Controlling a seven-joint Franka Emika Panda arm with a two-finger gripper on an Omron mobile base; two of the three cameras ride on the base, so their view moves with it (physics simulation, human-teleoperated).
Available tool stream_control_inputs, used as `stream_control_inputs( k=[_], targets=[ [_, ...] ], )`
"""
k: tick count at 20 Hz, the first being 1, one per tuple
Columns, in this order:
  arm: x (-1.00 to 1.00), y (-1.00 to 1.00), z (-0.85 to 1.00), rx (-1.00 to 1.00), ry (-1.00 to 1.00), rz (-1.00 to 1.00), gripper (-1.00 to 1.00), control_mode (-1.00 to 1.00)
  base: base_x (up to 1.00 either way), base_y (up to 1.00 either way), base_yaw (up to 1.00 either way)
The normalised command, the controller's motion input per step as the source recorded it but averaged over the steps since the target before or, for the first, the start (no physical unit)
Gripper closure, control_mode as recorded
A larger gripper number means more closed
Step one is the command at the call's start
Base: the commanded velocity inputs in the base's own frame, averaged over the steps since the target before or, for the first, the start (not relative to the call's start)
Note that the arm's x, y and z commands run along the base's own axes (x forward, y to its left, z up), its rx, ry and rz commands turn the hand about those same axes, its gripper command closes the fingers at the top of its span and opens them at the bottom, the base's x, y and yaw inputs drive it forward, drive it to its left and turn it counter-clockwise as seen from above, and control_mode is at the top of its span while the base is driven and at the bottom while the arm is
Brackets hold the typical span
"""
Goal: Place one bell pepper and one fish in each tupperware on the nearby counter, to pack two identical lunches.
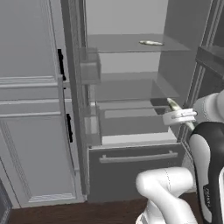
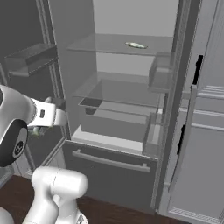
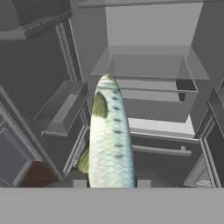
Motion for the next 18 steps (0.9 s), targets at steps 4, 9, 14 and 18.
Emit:
stream_control_inputs(
  k=[4,9,14,18],
  targets=[
    [0.00,0.00,0.00,0.00,0.00,0.00,1.00,1.00,-1.00,0.51,0.48],
    [0.00,0.00,0.00,0.00,0.00,0.00,1.00,1.00,-0.99,0.47,0.53],
    [0.00,0.00,0.00,0.00,0.00,0.00,1.00,1.00,-0.29,0.73,0.50],
    [0.00,0.00,0.00,0.00,0.00,0.00,1.00,1.00,0.78,0.80,0.38]
  ],
)
